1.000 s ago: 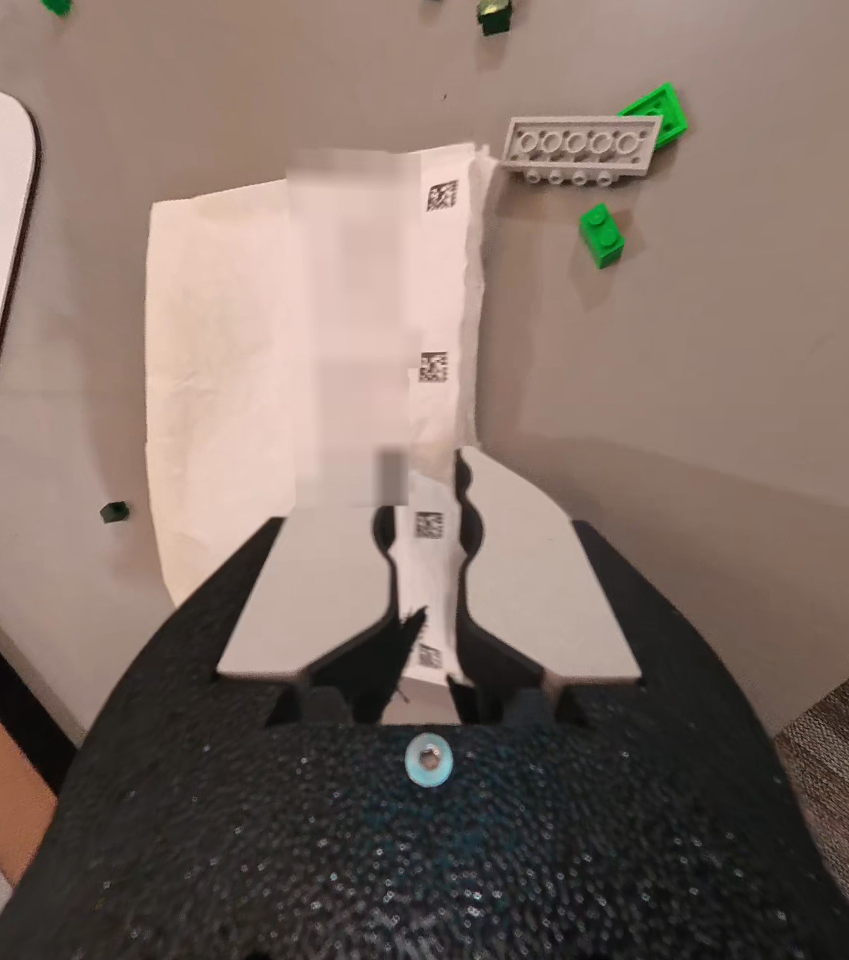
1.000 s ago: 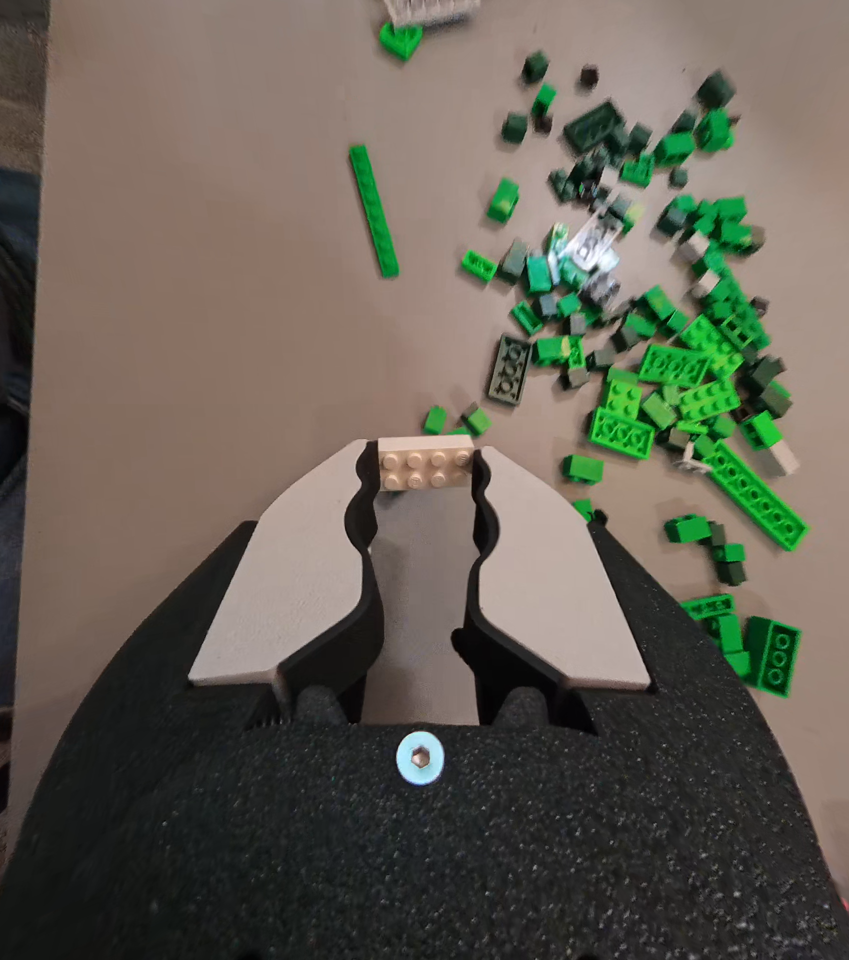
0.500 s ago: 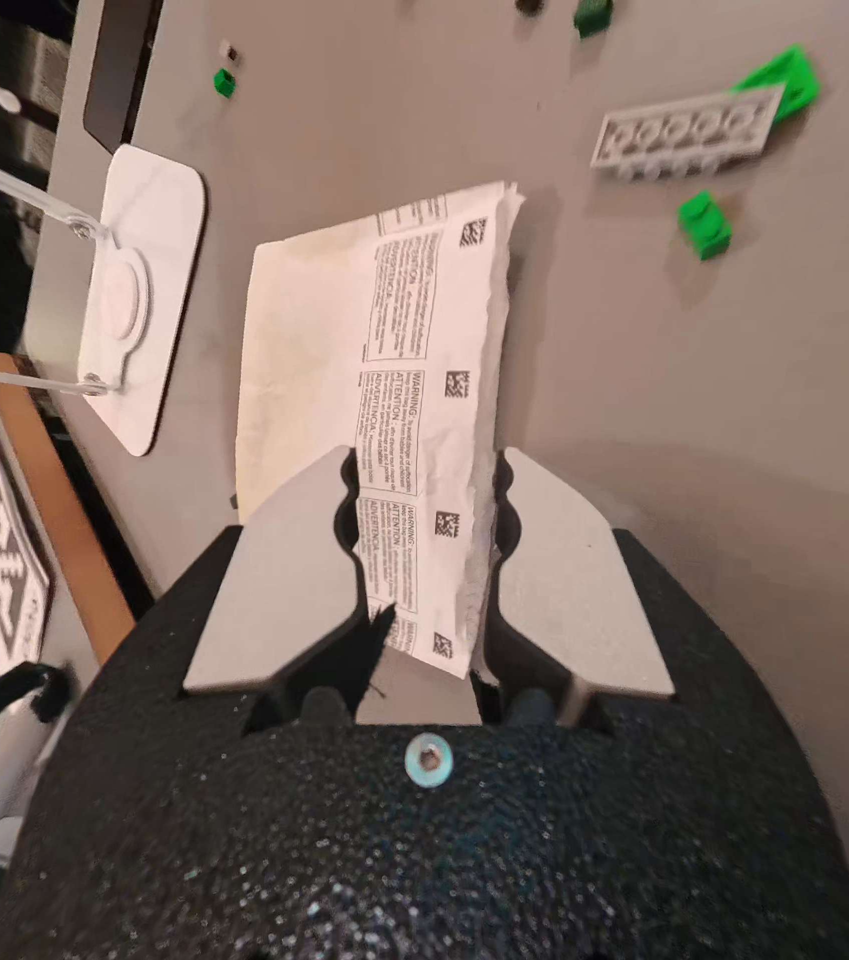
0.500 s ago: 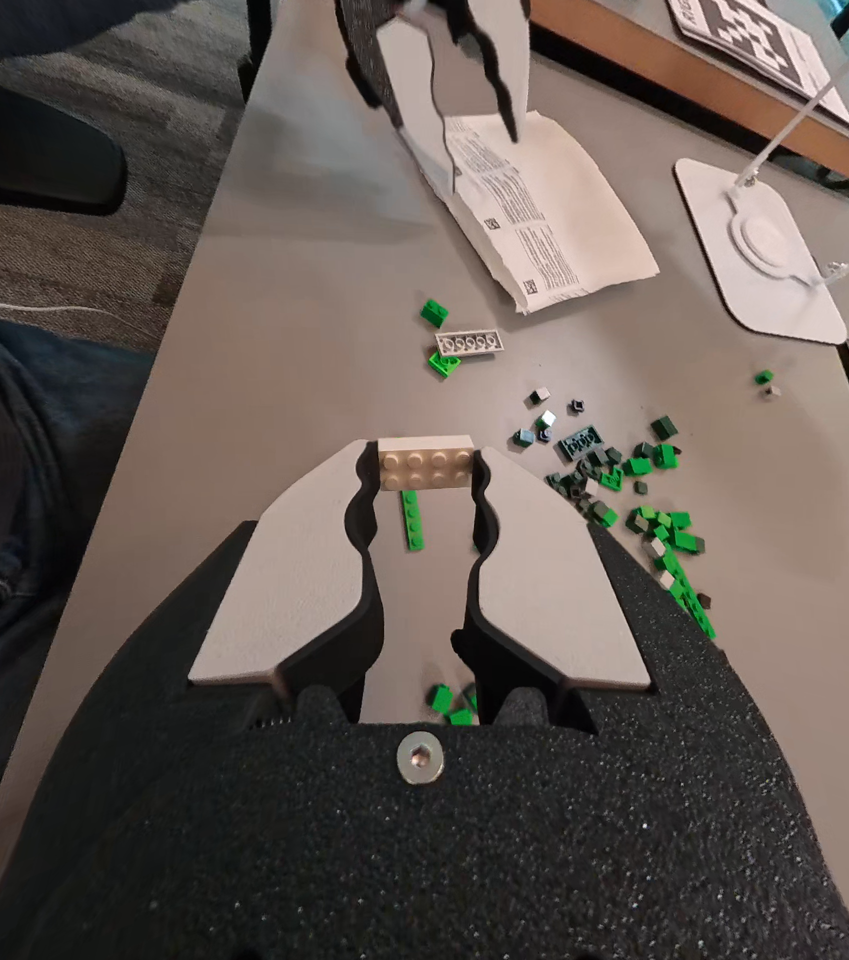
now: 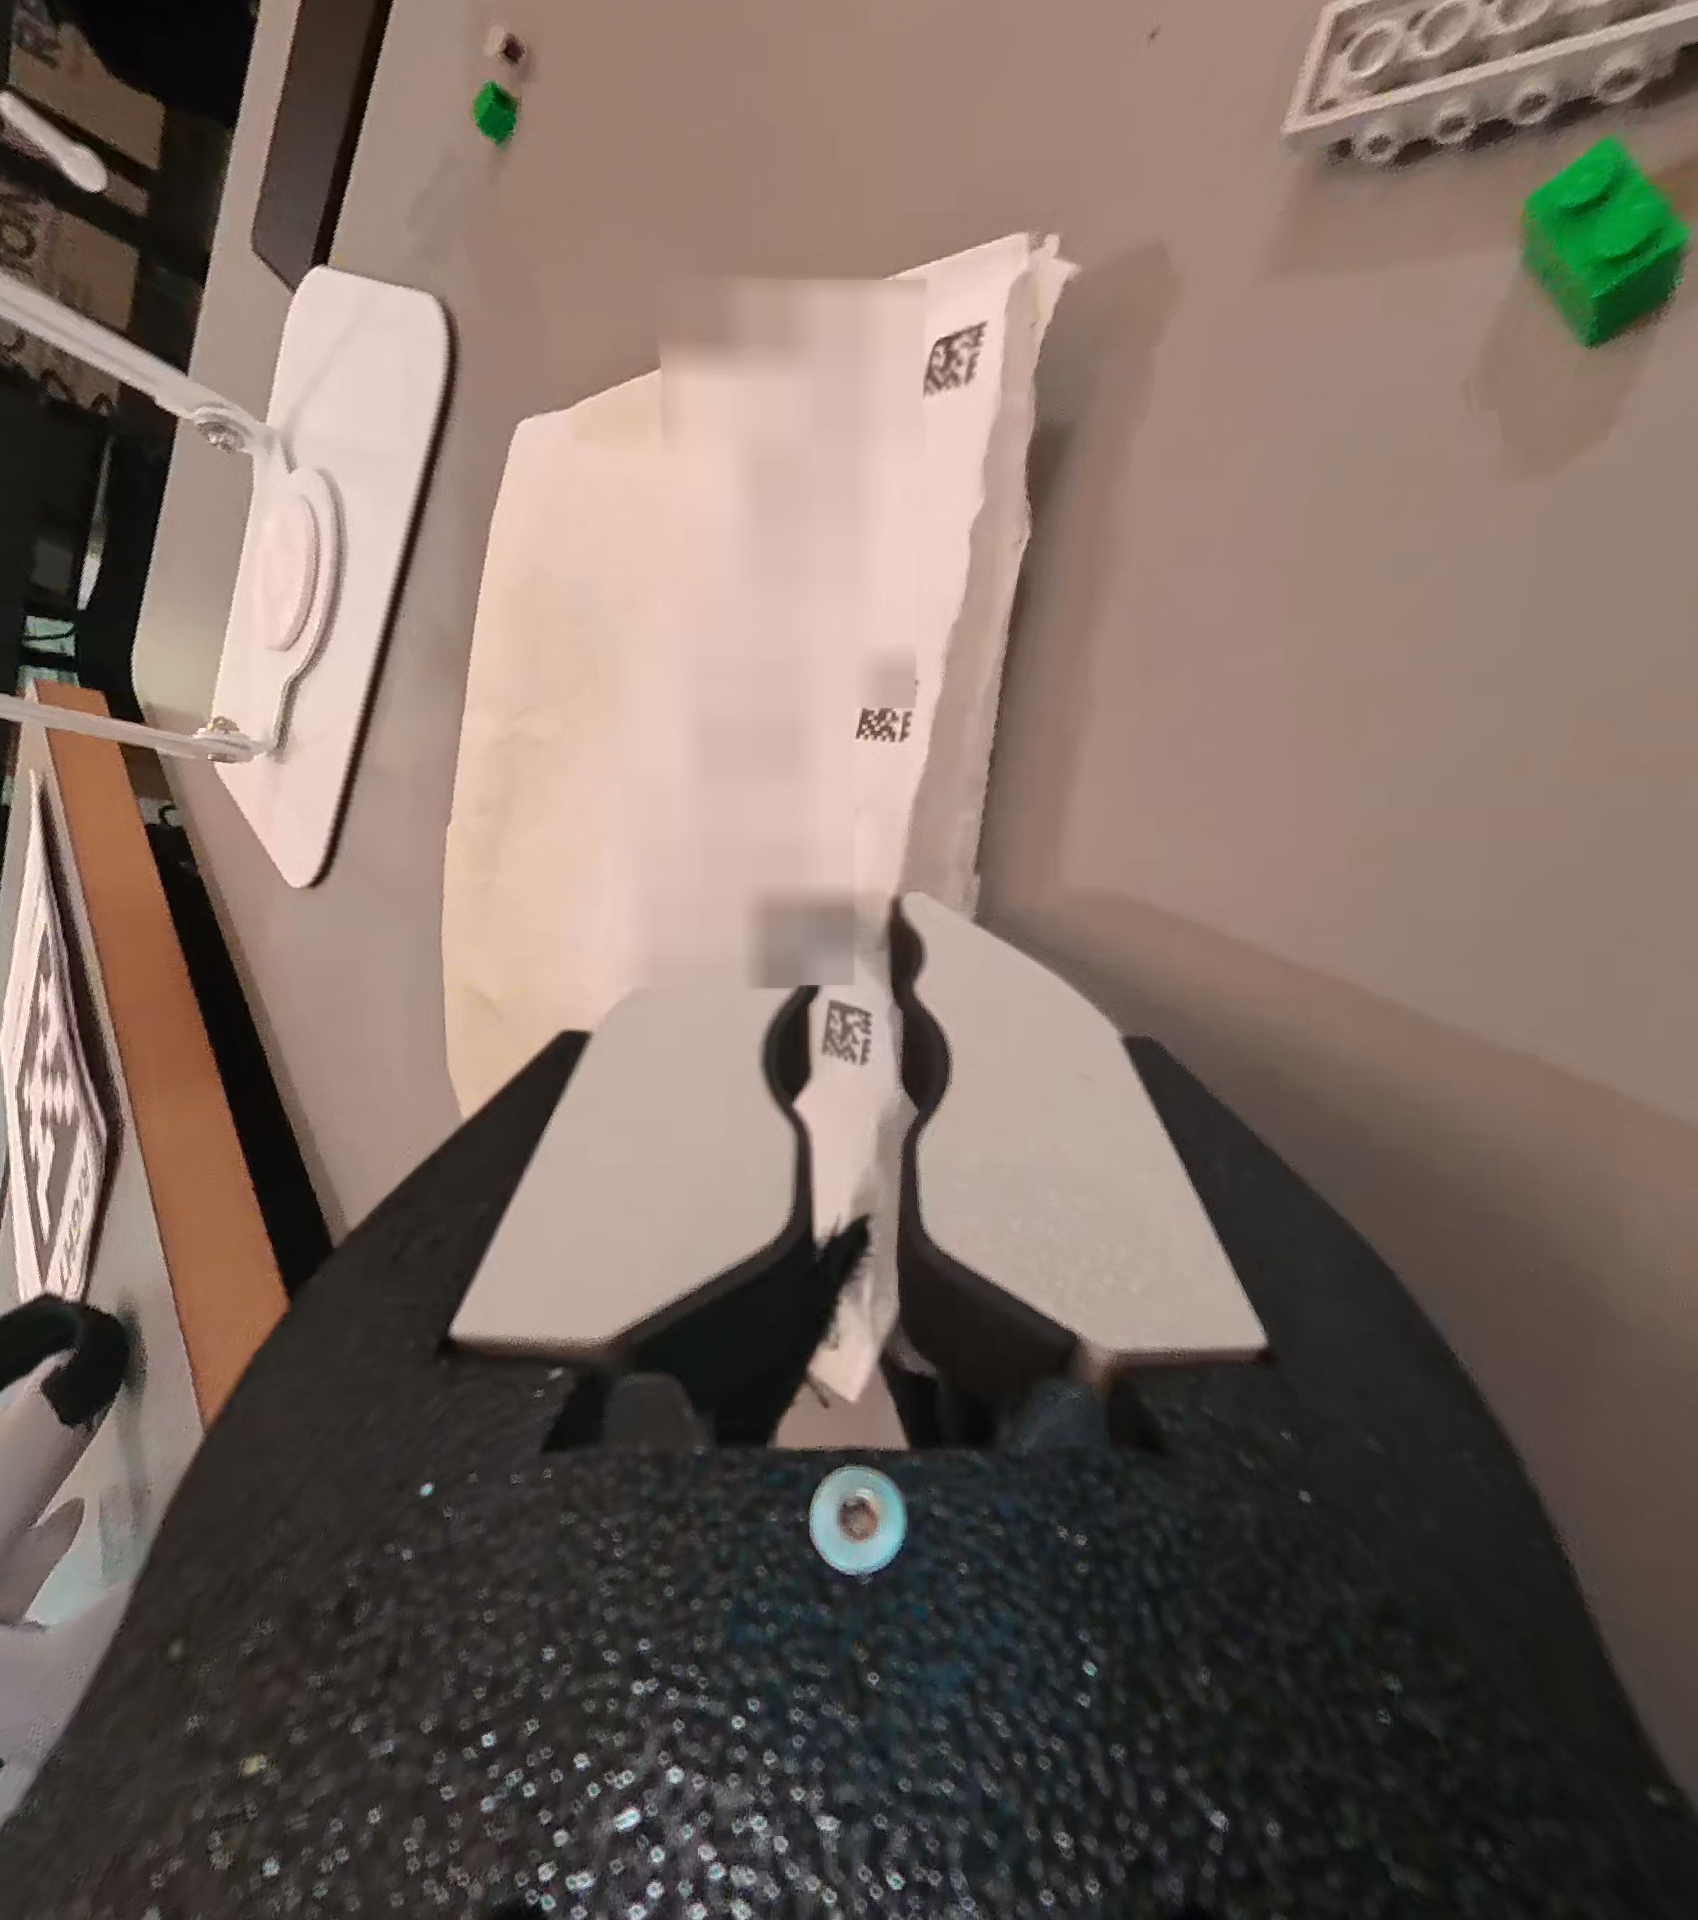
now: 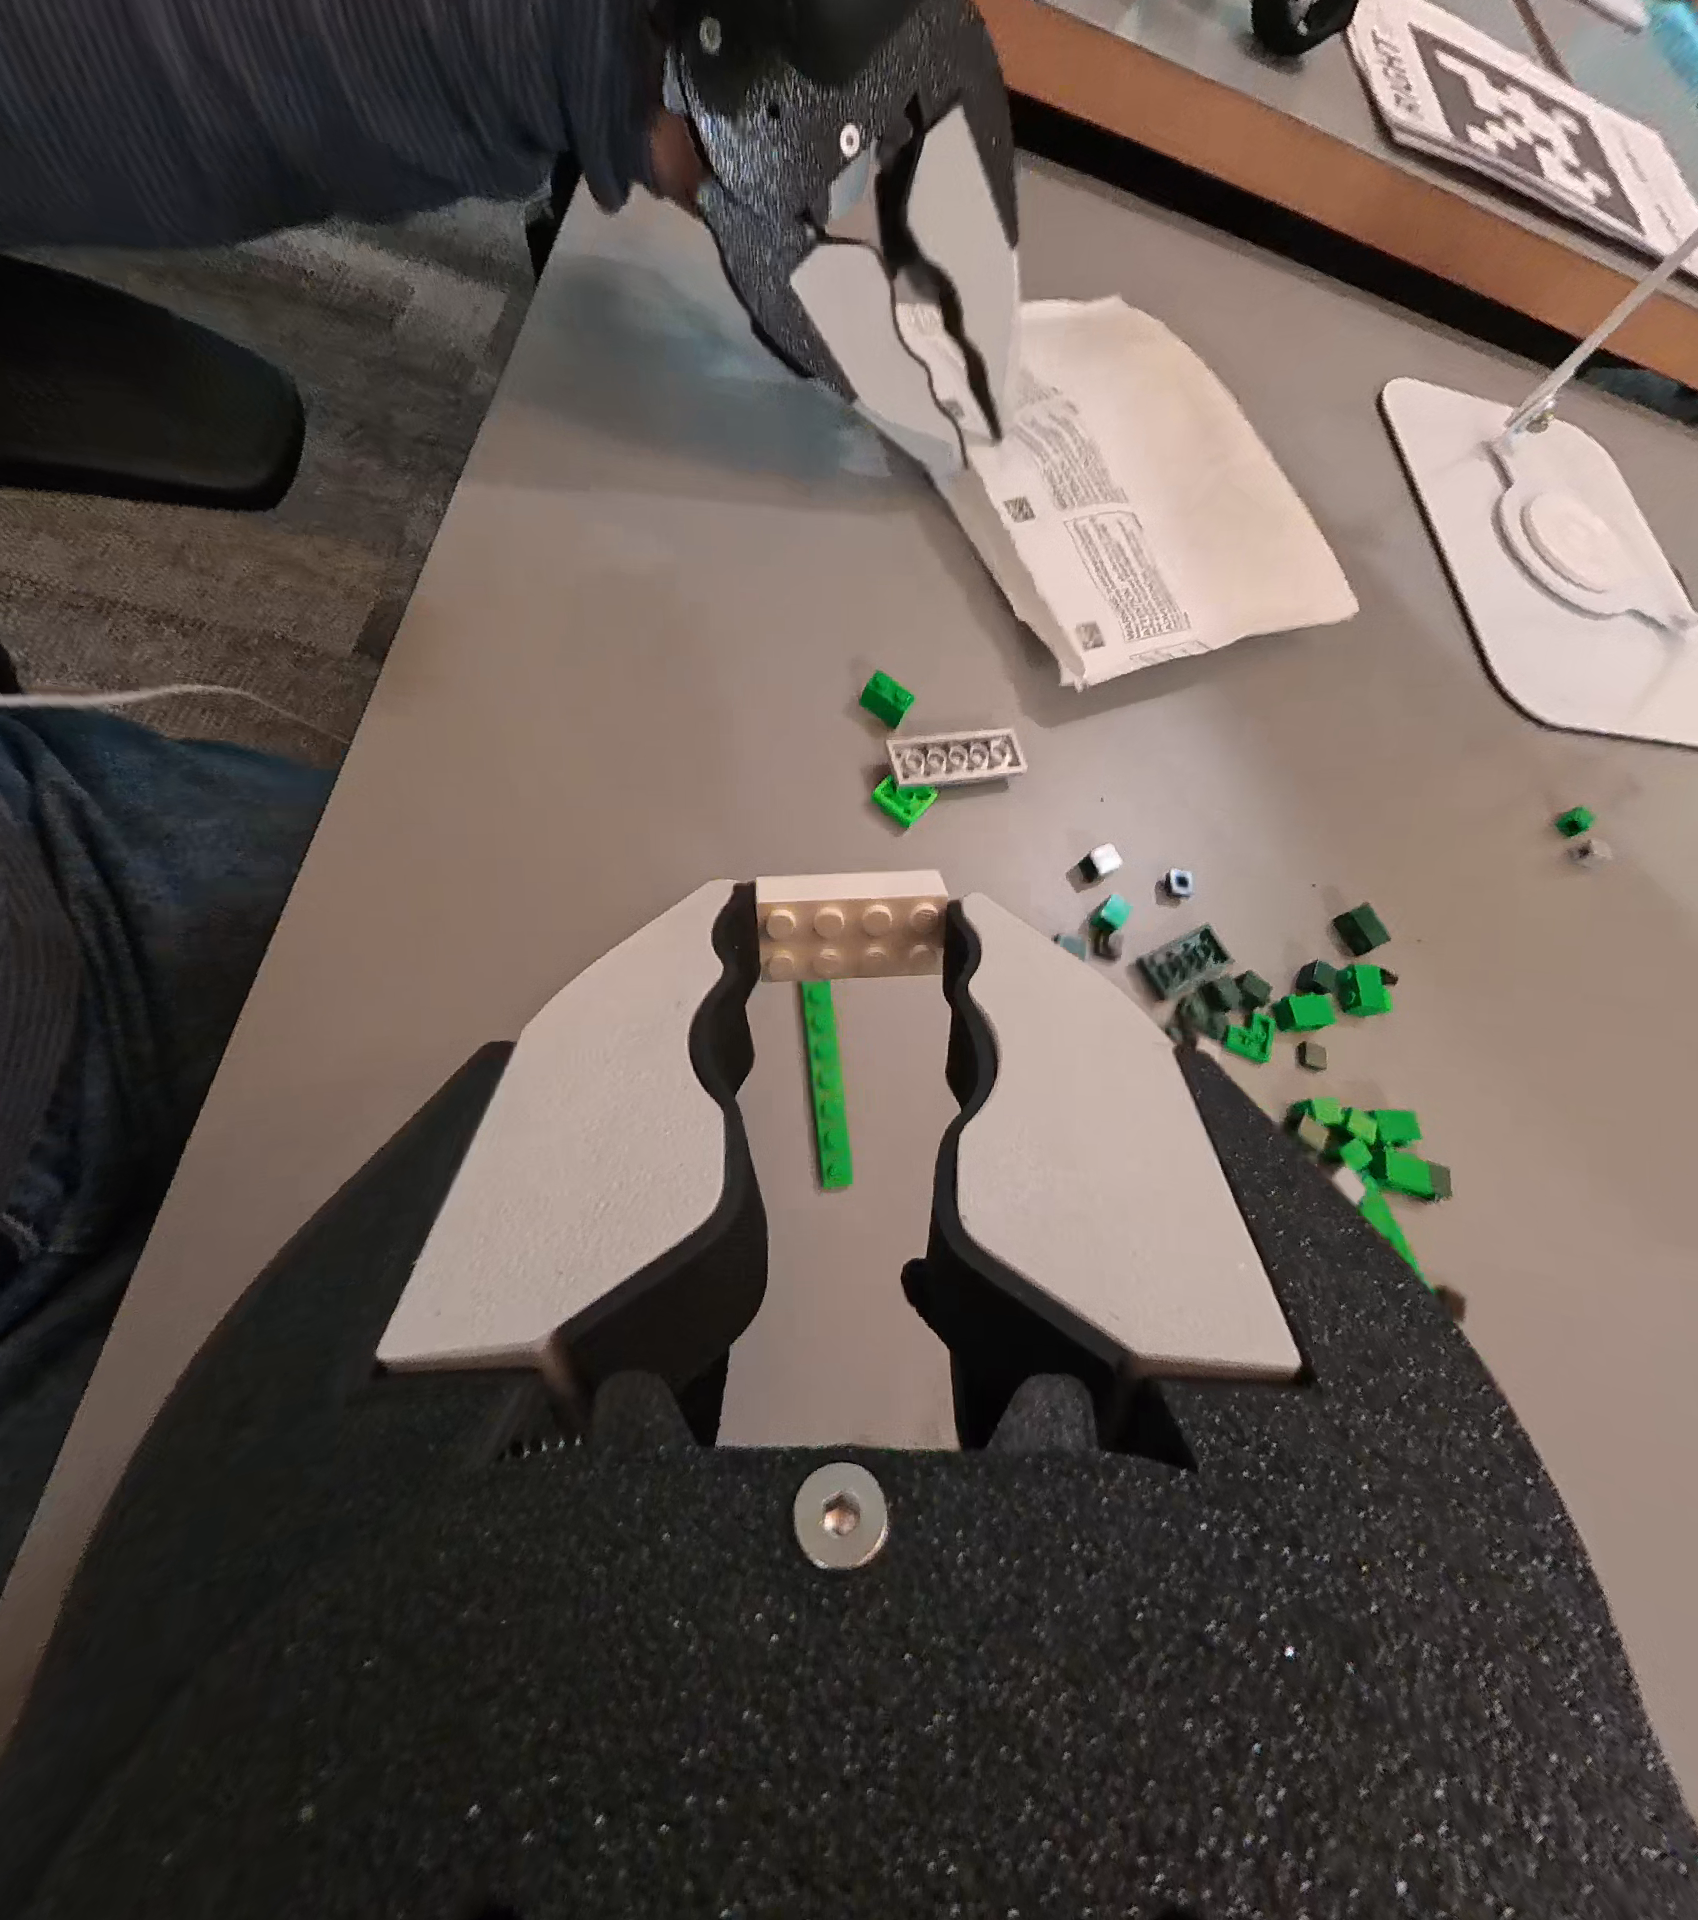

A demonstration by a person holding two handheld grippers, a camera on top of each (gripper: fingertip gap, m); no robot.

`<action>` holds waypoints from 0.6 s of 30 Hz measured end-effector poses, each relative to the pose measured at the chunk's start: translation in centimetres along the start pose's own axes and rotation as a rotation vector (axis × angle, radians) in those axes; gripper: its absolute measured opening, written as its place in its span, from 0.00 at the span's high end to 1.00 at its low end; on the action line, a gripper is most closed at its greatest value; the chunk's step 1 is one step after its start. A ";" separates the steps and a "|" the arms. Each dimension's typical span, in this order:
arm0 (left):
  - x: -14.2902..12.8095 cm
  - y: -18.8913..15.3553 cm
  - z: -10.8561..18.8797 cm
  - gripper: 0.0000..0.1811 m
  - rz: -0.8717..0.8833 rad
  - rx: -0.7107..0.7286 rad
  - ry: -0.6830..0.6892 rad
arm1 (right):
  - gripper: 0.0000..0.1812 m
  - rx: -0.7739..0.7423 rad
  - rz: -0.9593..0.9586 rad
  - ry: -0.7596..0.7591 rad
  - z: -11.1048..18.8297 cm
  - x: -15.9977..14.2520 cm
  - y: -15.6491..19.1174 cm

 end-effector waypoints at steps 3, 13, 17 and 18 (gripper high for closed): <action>0.4 0.7 0.5 1.00 0.069 0.026 -0.035 | 0.82 -0.036 -0.008 -0.048 -1.2 1.5 -0.4; 6.9 2.3 6.0 1.00 0.525 -0.042 -0.190 | 0.82 -0.238 -0.072 -0.306 -7.1 7.1 -0.6; 8.4 2.0 6.5 1.00 0.589 -0.100 -0.169 | 0.82 -0.294 -0.038 -0.295 -8.9 8.5 -0.2; 8.6 2.0 6.6 1.00 0.602 -0.106 -0.170 | 0.82 -0.330 -0.018 -0.272 -9.2 8.6 -0.3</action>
Point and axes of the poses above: each gripper's, where its closed fingertips meet, z back along the fingers, x out of its top, y = z × x across the jaws, the point moved 8 cm from there along z, back along the fingers, and after that the axes turned 12 degrees about -x, right-handed, at the moved point
